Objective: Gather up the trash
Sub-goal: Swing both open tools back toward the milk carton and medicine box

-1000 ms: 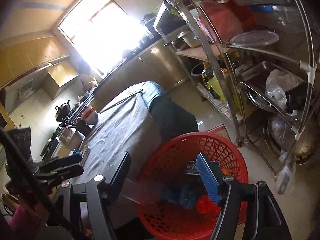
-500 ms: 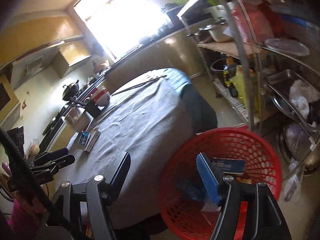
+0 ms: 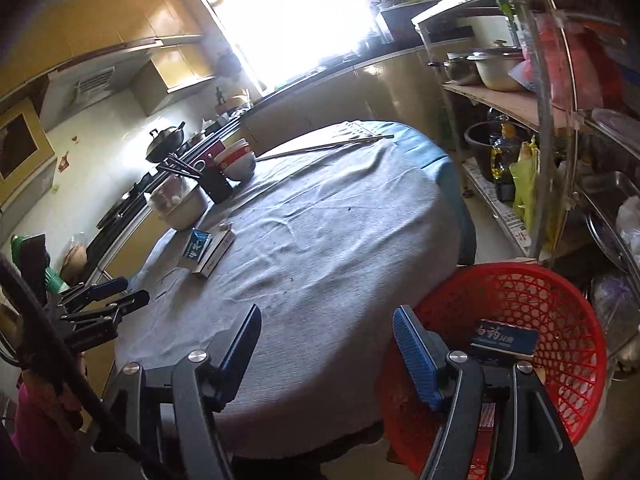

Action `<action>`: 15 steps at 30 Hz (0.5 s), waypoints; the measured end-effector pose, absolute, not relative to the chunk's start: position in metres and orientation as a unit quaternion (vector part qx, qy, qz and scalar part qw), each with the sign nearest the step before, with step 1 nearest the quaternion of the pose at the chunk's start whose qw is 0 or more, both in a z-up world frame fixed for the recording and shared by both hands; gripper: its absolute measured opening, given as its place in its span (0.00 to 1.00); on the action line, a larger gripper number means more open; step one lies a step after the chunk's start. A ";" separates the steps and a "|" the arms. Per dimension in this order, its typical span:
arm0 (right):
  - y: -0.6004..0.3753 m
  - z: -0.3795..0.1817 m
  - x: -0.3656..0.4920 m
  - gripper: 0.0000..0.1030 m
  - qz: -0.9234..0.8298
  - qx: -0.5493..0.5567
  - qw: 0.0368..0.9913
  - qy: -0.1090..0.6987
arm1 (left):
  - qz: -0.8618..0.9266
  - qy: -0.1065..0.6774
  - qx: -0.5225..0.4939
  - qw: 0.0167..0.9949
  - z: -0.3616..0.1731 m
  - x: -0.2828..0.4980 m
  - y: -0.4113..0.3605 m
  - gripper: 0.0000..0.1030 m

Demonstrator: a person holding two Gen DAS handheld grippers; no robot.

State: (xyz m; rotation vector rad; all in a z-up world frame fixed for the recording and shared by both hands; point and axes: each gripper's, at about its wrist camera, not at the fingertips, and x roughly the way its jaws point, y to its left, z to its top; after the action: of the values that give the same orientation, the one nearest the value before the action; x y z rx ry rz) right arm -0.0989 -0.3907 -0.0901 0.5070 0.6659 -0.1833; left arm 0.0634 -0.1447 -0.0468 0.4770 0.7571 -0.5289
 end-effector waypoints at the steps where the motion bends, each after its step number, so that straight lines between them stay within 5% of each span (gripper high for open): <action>1: -0.389 -0.090 -0.098 0.71 -0.088 0.244 0.910 0.324 | -0.250 0.362 0.227 0.869 -0.047 0.065 -0.143 0.62; 15: -0.379 -0.095 -0.078 0.71 -0.078 0.235 0.905 0.345 | -0.198 0.404 0.180 0.875 -0.060 0.113 -0.090 0.63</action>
State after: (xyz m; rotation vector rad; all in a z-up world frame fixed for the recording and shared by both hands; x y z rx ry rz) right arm -0.0777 -0.3787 -0.0951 0.4856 0.7133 -0.1607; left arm 0.1133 -0.0904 -0.0596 0.3766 0.8432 -0.4143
